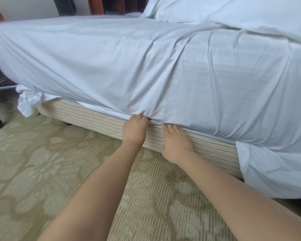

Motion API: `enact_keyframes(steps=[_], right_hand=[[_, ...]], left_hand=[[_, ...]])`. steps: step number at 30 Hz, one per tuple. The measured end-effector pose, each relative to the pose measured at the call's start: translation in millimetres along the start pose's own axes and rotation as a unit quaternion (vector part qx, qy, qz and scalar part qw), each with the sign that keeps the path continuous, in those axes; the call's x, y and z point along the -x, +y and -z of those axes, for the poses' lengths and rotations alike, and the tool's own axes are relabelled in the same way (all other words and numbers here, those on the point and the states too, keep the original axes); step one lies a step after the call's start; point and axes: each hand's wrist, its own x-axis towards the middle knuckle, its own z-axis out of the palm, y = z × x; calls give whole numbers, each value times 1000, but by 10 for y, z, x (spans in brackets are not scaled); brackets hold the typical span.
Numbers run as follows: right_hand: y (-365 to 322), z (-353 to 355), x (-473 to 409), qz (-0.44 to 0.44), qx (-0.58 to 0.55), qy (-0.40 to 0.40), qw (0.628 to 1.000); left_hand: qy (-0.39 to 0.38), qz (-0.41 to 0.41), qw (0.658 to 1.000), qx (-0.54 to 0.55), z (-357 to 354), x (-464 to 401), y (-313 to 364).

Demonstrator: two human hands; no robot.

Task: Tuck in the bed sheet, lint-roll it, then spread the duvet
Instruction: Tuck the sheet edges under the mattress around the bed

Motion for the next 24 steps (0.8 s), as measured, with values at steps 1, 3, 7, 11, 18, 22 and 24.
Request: enact_keyframes(steps=[1, 3, 7, 11, 18, 22, 24], right_hand=[[-32, -13, 8, 7, -3, 1, 1000], [-73, -43, 32, 39, 10, -12, 999], [-31, -105, 51, 54, 23, -34, 998], [-22, -94, -12, 74, 48, -9, 996], [-75, -136, -84, 58, 59, 32, 996], [-91, -71, -229, 42, 60, 21, 997], [-123, -1, -346, 28, 23, 11, 999]], left_hand=[[20, 1, 1000, 8, -7, 2, -7], [45, 28, 998, 33, -66, 15, -32], [60, 108, 978, 167, -116, 88, 17], [64, 110, 962, 240, -168, 154, 23], [47, 46, 982, 179, -344, 265, 11], [-3, 42, 990, 136, -366, 225, 48], [-42, 30, 994, 93, -341, 163, -3]])
